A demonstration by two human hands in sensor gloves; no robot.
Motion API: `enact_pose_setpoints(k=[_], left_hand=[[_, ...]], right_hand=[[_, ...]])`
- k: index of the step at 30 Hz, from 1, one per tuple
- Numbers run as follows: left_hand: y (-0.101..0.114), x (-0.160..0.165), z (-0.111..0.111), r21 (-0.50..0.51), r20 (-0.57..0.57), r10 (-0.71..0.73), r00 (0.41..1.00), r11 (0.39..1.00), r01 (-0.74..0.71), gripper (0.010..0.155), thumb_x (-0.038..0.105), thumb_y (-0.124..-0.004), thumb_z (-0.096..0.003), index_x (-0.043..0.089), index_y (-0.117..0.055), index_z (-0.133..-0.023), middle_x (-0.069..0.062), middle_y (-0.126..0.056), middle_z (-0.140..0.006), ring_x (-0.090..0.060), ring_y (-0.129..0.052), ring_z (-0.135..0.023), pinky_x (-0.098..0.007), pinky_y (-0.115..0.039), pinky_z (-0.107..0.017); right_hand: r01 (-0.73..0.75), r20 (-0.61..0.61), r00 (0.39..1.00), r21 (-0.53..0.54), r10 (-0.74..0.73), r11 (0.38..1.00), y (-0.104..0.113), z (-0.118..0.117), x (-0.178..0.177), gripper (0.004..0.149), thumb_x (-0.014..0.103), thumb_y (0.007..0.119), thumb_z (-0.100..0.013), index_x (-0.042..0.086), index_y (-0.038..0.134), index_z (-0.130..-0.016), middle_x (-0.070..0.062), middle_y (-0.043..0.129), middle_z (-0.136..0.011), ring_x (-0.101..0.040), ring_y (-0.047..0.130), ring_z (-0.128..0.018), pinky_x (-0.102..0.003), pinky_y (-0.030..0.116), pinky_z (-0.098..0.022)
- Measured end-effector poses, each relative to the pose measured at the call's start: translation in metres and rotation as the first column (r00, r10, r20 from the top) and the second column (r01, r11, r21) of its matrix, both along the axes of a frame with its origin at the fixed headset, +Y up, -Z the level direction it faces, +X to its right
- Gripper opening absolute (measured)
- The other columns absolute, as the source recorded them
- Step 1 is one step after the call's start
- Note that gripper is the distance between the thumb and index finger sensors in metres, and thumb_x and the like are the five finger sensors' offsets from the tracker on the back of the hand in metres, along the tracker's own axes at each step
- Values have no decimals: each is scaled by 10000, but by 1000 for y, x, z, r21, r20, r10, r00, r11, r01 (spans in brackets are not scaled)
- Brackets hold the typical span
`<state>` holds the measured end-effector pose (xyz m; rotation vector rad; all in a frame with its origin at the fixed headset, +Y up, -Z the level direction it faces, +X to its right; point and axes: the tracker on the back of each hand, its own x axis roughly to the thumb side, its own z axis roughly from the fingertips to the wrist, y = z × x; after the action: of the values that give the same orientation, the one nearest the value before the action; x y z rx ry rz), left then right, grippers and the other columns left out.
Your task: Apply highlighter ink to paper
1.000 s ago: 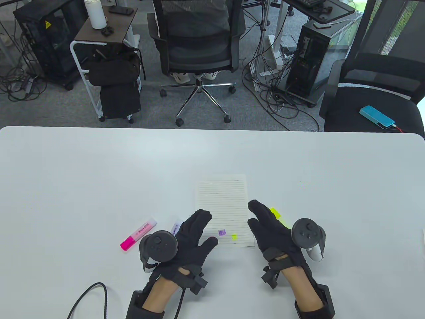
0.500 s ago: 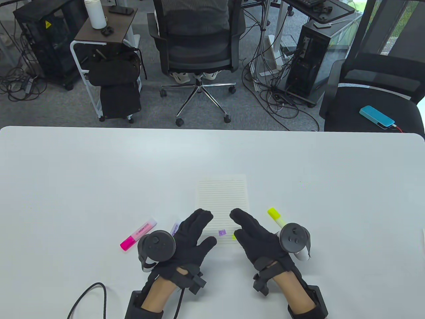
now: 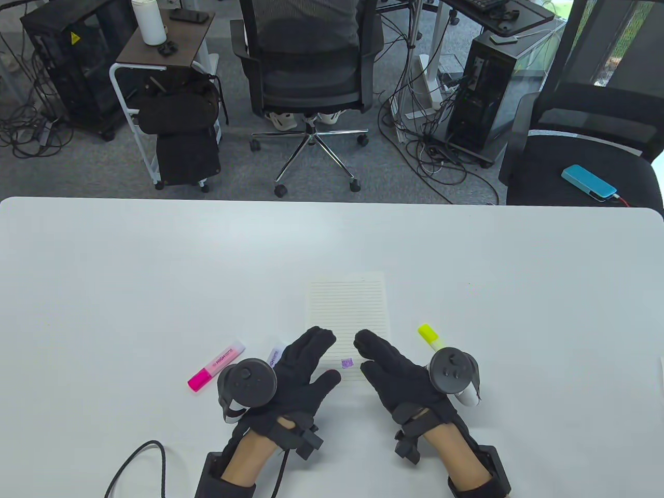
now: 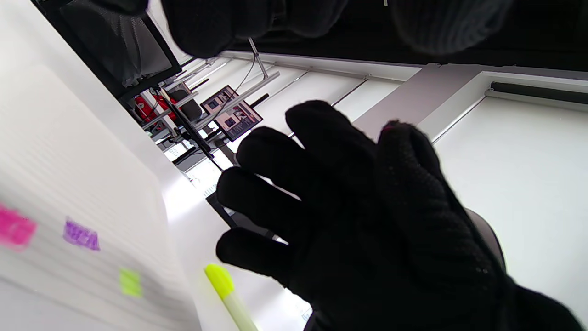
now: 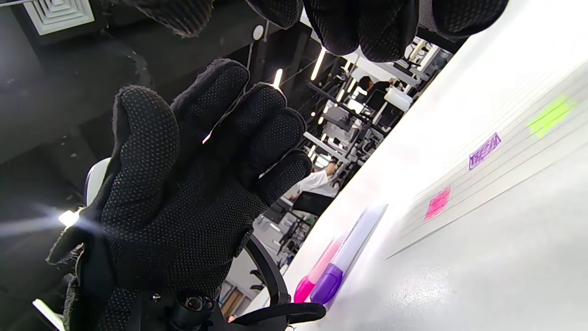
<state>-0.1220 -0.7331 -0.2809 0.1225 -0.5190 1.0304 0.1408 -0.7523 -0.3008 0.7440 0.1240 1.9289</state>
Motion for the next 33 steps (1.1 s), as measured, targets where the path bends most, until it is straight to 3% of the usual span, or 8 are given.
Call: enact_pose_setpoints(k=[33], left_hand=[[-2,1,1,11,14,5,1000,1000,-5,774,603,-694,-435,201,-473,-1059,-133,-487,-1099,-378,-678,-938,-645,-566,-676]], right_hand=[[-45,-30,999,-35,44,998,-7,0,-6,631,504,577,-657,196,371,-1168,-231,461,-1191,-533,573,-1012,-728,495,-677]])
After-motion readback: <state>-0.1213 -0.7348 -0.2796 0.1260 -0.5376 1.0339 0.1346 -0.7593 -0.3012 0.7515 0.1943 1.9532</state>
